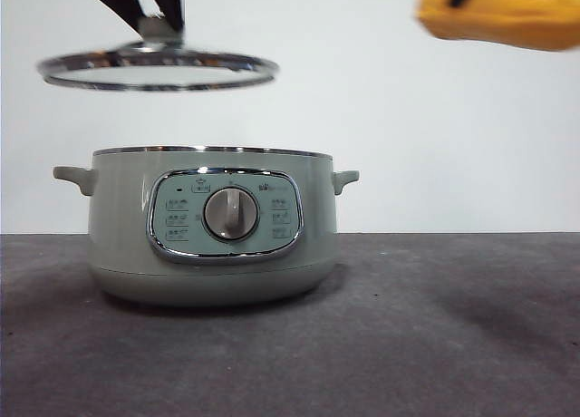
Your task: Pick up the corn,open the lid,put the corn in the pot,close the lid
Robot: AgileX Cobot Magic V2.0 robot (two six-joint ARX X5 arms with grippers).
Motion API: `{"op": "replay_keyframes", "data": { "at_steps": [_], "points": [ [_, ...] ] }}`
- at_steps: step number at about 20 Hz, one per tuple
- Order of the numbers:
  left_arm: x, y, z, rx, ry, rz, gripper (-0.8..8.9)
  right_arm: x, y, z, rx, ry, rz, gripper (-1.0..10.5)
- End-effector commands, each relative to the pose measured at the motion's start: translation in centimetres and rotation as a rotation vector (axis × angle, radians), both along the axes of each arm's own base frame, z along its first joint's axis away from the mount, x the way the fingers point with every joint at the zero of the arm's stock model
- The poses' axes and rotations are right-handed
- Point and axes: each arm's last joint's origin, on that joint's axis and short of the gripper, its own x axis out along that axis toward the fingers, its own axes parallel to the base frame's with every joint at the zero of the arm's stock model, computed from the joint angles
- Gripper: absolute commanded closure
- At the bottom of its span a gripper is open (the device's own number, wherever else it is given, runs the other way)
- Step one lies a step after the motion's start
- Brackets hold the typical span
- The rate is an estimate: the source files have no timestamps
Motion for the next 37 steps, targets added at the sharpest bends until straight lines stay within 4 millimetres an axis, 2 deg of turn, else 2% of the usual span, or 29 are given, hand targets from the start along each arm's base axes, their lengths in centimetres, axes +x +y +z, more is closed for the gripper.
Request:
{"op": "replay_keyframes", "data": {
  "at_steps": [1, 5, 9, 14, 18, 22, 27, 33, 37],
  "points": [
    [-0.9, 1.7, 1.7, -0.017, -0.068, 0.028, 8.23, 2.0, 2.2, 1.1, 0.022, -0.014, 0.042, 9.6],
    [-2.1, 5.1, 3.3, -0.009, -0.121, 0.107, 8.23, 6.5, 7.0, 2.7, 0.038, -0.062, 0.114, 9.6],
    [-2.5, 8.3, 3.8, -0.003, -0.136, 0.213, 8.23, 11.4, 11.4, 2.5, 0.031, -0.078, 0.145, 9.6],
    [-2.5, 11.3, 3.8, 0.004, -0.121, 0.324, 8.22, 17.6, 15.0, -1.3, 0.017, -0.061, 0.117, 9.6],
    [-2.6, 12.7, 3.7, 0.002, -0.105, 0.367, 8.23, 20.8, 16.9, -5.2, 0.035, -0.04, 0.15, 9.6],
    [-2.7, 13.1, 3.6, 0.003, -0.101, 0.381, 8.23, 21.8, 18.0, -8.7, -0.002, 0.02, 0.155, 9.6],
    [-2.7, 13.1, 3.6, -0.013, -0.093, 0.368, 8.22, 22.3, 18.4, -11.0, -0.03, 0.068, 0.15, 9.6],
    [-2.7, 13.1, 3.6, -0.017, -0.092, 0.37, 8.23, 22.1, 18.4, -12.9, -0.077, 0.152, 0.156, 9.6],
    [-2.6, 13.1, 3.5, -0.017, -0.094, 0.37, 8.23, 22.1, 18.4, -12.9, -0.071, 0.156, 0.148, 9.3]
  ]
}}
